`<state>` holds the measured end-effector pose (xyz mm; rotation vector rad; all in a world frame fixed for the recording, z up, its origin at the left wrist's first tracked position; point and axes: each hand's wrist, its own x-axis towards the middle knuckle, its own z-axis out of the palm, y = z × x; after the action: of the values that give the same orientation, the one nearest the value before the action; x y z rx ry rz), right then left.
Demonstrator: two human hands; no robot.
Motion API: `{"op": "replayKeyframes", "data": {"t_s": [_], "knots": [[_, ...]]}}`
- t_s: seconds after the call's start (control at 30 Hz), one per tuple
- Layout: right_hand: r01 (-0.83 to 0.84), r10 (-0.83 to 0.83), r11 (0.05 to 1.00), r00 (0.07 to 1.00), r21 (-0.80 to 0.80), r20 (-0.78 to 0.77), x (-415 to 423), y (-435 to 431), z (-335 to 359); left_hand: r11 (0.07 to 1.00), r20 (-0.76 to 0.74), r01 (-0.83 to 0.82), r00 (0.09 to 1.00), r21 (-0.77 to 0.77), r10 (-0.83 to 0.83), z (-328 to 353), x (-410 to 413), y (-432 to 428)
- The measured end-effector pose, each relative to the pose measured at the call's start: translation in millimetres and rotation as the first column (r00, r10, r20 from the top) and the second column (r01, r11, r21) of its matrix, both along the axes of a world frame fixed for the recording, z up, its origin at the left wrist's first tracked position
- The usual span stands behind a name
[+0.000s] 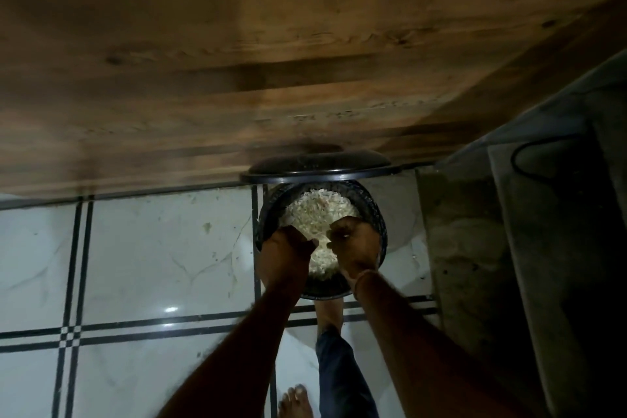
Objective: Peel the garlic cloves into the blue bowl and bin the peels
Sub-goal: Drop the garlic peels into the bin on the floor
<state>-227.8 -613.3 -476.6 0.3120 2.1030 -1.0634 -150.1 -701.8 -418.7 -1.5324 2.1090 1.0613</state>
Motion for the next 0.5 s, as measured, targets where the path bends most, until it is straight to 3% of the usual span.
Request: {"op": "replayKeyframes", "data": {"t_s": [0.1,0.17,0.27,0.3,0.33,0.4,0.43,0.47,0.5], "knots": [[0.086,-0.085,0.996,0.993,-0.006,0.082,3.6,-2.8,12.0,1.000,-0.147,-0.018,0.989,0.017,0.020,0.4,-2.8,7.3],[0.187,-0.156,0.976,0.959,-0.110,0.238,9.3,-8.7,39.5,0.992,-0.312,-0.055,0.946,0.115,0.089,10.9,-3.9,19.4],[0.353,-0.172,0.867,0.874,-0.350,0.454,21.5,-4.8,86.3,0.951,-0.282,-0.064,0.947,0.301,0.153,31.2,-1.1,29.5],[0.320,-0.135,0.877,0.880,-0.358,0.455,26.1,-2.4,98.6,0.908,-0.241,-0.125,0.942,0.400,0.235,42.1,-1.5,26.8],[0.313,-0.128,0.881,0.880,-0.354,0.458,30.9,-2.9,107.9,0.792,-0.175,-0.254,0.896,0.556,0.409,58.8,-5.0,24.8],[0.080,0.033,0.935,0.950,-0.347,0.309,48.4,4.6,125.7,0.465,-0.036,-0.370,0.751,0.804,0.660,99.7,-6.5,23.9],[0.013,0.067,0.952,0.966,-0.305,0.251,52.9,13.4,129.5,0.427,-0.044,-0.353,0.725,0.832,0.687,119.4,-6.1,28.0],[0.054,0.025,0.958,0.964,-0.283,0.266,55.7,23.5,142.4,0.436,-0.072,-0.335,0.719,0.835,0.691,145.4,-4.4,35.3],[0.104,-0.016,0.951,0.957,-0.290,0.289,56.2,33.2,161.6,0.505,-0.136,-0.303,0.738,0.808,0.661,167.1,-1.4,43.0]]}}
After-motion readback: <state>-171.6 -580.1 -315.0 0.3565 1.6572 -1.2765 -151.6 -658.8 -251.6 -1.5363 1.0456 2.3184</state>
